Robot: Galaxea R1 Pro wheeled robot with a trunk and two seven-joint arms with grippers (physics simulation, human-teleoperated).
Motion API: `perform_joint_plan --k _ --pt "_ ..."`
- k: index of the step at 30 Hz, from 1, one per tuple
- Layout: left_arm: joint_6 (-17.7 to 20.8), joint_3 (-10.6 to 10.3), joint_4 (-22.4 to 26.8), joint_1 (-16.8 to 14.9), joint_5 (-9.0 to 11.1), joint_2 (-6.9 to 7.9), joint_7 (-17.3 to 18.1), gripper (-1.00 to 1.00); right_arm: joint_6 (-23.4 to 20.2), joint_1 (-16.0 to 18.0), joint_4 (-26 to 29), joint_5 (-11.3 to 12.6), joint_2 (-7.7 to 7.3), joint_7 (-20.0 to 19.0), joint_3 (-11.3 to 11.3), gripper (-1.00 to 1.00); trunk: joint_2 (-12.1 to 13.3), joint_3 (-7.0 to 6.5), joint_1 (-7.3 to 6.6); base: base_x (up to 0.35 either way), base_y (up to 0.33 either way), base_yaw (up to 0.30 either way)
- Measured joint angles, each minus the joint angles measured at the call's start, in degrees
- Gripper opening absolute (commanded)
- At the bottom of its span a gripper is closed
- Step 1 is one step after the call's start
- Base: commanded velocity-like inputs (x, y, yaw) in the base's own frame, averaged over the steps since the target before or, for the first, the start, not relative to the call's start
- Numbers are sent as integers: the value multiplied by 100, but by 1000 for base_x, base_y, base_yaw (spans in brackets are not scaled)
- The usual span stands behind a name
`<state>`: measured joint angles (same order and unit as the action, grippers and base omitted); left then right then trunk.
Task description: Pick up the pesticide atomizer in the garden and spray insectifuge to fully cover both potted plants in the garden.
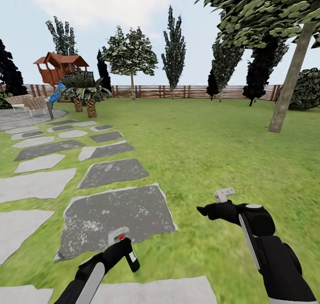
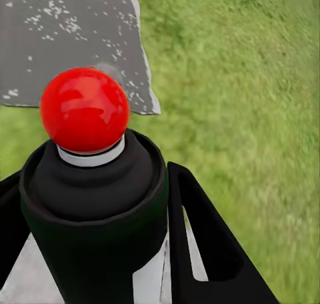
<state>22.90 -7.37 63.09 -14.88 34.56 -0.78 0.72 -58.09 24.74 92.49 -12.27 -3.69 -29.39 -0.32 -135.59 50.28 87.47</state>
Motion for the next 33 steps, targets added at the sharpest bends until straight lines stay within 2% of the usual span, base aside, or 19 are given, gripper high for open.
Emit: perform_joint_plan --k 6,28,31,33 --pt "-4 189 0 3 8 0 1 -100 0 0 0 1 7 0 7 100 0 0 0 320 146 0" --pt "-20 239 39 9 6 12 3 -100 -11 0 0 3 27 2 3 100 0 0 0 318 149 1" --pt "-172 505 249 149 -1 23 13 -100 -8 1 -1 6 35 3 28 100 0 0 0 317 143 125" --pt "-236 662 332 217 2 25 20 -100 -6 1 -2 5 39 -1 153 100 0 0 0 318 130 227"
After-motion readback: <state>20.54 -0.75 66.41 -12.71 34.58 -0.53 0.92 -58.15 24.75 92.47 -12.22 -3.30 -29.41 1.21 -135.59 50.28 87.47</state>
